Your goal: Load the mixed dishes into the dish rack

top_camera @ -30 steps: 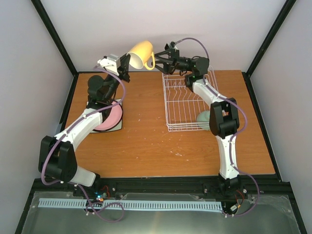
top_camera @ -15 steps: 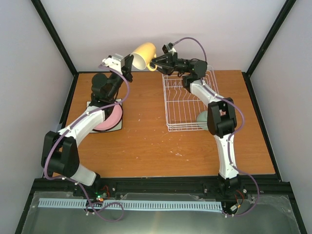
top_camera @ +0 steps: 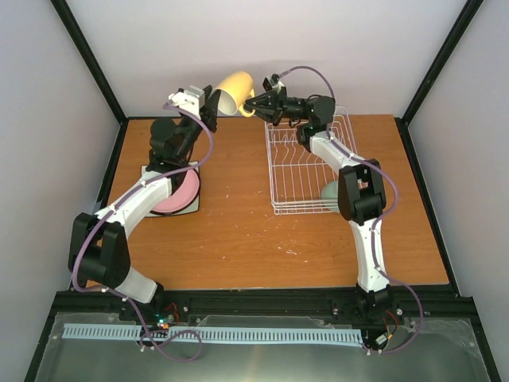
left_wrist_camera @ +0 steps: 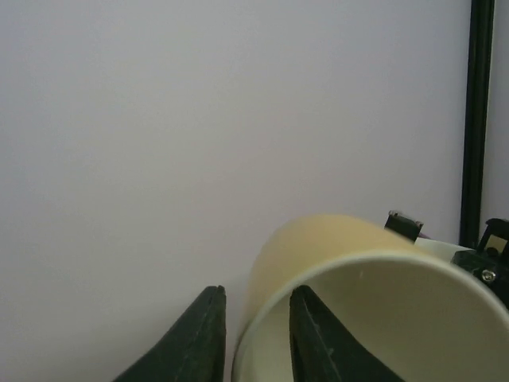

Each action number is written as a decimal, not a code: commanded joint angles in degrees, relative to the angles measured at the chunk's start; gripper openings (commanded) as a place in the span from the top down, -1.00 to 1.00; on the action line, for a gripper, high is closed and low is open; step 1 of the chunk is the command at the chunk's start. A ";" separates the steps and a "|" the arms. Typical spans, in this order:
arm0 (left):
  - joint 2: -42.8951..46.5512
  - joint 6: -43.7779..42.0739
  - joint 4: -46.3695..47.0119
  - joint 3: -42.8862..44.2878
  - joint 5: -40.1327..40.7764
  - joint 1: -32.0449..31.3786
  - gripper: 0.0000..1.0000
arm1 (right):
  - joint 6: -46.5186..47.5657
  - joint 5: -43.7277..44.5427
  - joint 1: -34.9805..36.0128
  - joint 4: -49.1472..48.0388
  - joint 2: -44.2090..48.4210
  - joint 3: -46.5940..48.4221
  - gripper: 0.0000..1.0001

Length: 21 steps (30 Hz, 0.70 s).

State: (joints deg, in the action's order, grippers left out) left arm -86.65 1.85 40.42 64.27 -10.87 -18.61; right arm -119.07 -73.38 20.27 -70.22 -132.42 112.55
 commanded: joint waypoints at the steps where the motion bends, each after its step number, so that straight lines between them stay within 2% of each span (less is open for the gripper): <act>1: 1.23 0.04 1.51 3.28 1.06 -0.63 0.32 | 1.48 0.02 -1.32 9.19 5.39 -1.81 0.95; 2: 1.53 -0.04 1.46 3.04 1.36 -0.64 0.20 | 4.11 0.08 -1.89 11.73 6.24 -2.55 0.94; 5: 2.24 -0.29 1.35 2.46 2.08 -0.62 0.03 | 15.60 0.15 -3.96 22.29 8.91 -4.21 0.94; 8: 3.29 -1.05 0.75 1.95 3.13 -0.59 -0.01 | 29.86 -0.08 -6.00 37.79 11.25 -3.20 0.94; 10: 4.31 -1.75 0.54 1.26 4.52 -0.64 -0.01 | 42.91 0.31 -7.58 53.20 12.33 0.34 0.94; 11: 4.84 -2.16 0.53 0.87 5.45 -0.63 -0.01 | 52.46 1.30 -8.51 65.78 12.41 3.86 0.94; 14: 6.51 -4.26 0.17 -0.64 9.36 -0.64 -0.03 | 82.96 10.08 -10.65 106.46 8.96 23.58 0.95; 16: 7.40 -5.49 -0.65 -1.48 11.76 -0.57 -0.03 | 95.29 17.99 -11.68 122.15 7.72 31.21 0.95; 18: 8.06 -6.84 -1.06 -2.37 13.17 -0.47 -0.02 | 104.76 27.76 -11.83 129.93 10.05 31.04 0.94; 21: 8.83 -7.49 -1.85 -3.65 14.86 -0.17 -0.01 | 110.11 40.06 -11.75 133.91 13.60 27.94 0.95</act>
State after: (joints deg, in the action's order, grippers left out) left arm -79.29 -2.55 39.88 62.06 -0.30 -18.81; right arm -32.21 -52.36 7.55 41.47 -123.46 141.43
